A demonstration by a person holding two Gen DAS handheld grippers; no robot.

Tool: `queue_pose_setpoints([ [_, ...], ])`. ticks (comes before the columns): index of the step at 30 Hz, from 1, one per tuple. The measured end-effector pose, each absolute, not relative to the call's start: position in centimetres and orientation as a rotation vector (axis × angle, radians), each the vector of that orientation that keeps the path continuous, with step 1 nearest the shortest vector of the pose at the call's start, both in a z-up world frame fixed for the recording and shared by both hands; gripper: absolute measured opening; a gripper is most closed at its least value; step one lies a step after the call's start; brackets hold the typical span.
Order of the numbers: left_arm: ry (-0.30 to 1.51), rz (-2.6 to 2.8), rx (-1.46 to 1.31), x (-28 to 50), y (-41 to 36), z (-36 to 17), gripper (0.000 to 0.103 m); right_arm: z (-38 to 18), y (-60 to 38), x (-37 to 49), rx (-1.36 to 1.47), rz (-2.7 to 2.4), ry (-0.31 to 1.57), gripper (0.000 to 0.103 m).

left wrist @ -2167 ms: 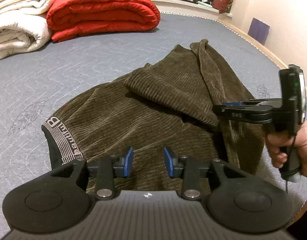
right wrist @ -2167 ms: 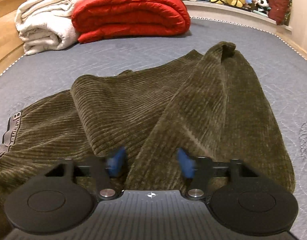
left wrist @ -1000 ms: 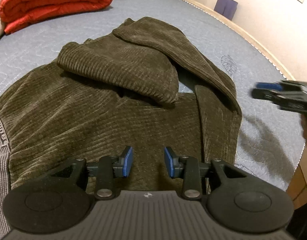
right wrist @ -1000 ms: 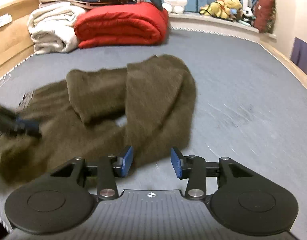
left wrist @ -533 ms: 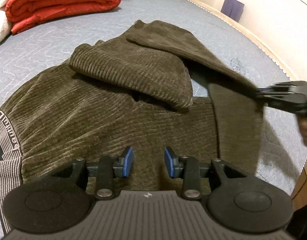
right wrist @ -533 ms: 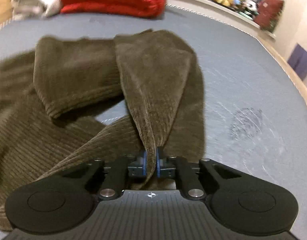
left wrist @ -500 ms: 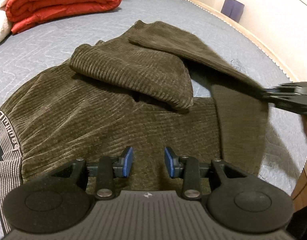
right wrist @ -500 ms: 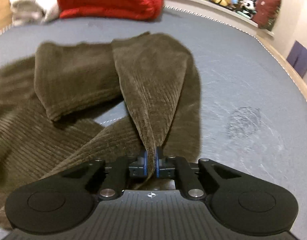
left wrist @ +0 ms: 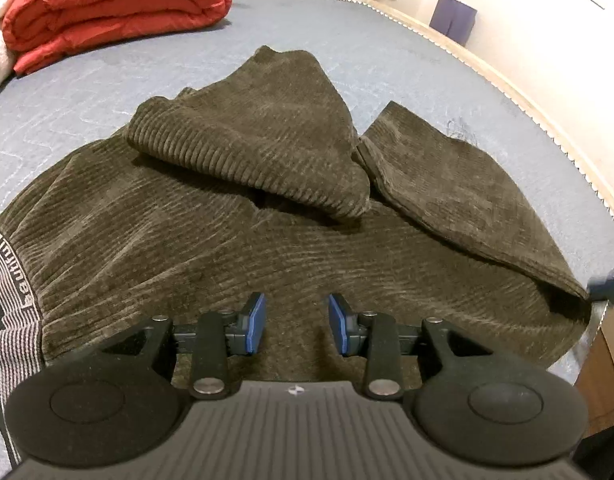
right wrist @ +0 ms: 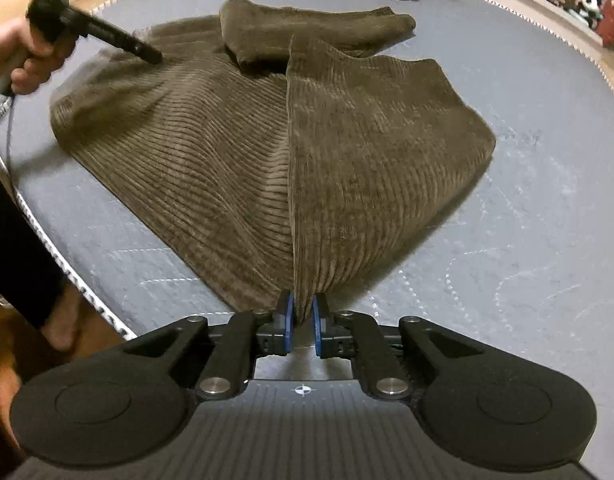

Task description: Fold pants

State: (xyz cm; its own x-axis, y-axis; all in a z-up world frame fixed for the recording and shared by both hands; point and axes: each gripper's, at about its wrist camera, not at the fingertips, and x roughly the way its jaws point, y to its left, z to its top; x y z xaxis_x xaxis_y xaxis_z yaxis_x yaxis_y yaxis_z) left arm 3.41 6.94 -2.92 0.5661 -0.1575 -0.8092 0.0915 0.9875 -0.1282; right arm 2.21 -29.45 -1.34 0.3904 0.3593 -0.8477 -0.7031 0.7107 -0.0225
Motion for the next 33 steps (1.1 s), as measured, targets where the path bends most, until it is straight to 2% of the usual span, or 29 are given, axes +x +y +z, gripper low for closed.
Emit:
queue_pose_setpoints([
  [1, 0.961, -0.148, -0.071, 3.3, 6.9, -3.0, 0.042, -0.3, -29.1, 2.6, -0.388, 0.694, 0.911, 0.014],
  [5, 0.978, -0.136, -0.060, 3.1, 7.3, -3.7, 0.044, 2.7, -26.9, 4.7, -0.258, 0.657, 0.754, 0.045],
  [10, 1.006, -0.103, -0.063, 3.2, 8.8, -4.7, 0.044, 1.8, -21.1, 8.5, -0.258, 0.625, 0.696, 0.046],
  [17, 1.020, -0.073, -0.084, 3.1, 10.6, -5.0, 0.044, -3.5, -10.8, 13.7, -0.397, 0.538, 0.709, 0.047],
  [24, 1.005, -0.068, -0.112, 3.3, 11.3, -4.0, 0.044, -7.6, -6.1, 16.6, -0.525, 0.459, 0.724, 0.049],
  [26, 1.003, -0.069, -0.118, 3.4, 11.3, -3.8, 0.044, -8.5, -5.4, 17.3, -0.549, 0.436, 0.740, 0.044],
  [27, 1.003, -0.070, -0.118, 3.4, 11.3, -3.7, 0.044, -8.7, -5.4, 17.6, -0.544, 0.434, 0.750, 0.037],
  [29, 1.002, -0.076, -0.115, 3.5, 11.0, -3.7, 0.044, -8.6, -5.6, 18.1, -0.516, 0.425, 0.762, 0.014],
  [30, 1.002, -0.080, -0.113, 3.6, 10.9, -3.7, 0.044, -8.2, -6.0, 18.1, -0.496, 0.425, 0.756, 0.008],
  [33, 0.999, -0.095, -0.107, 3.5, 10.4, -3.7, 0.044, -5.2, -8.6, 17.6, -0.408, 0.403, 0.694, 0.007],
])
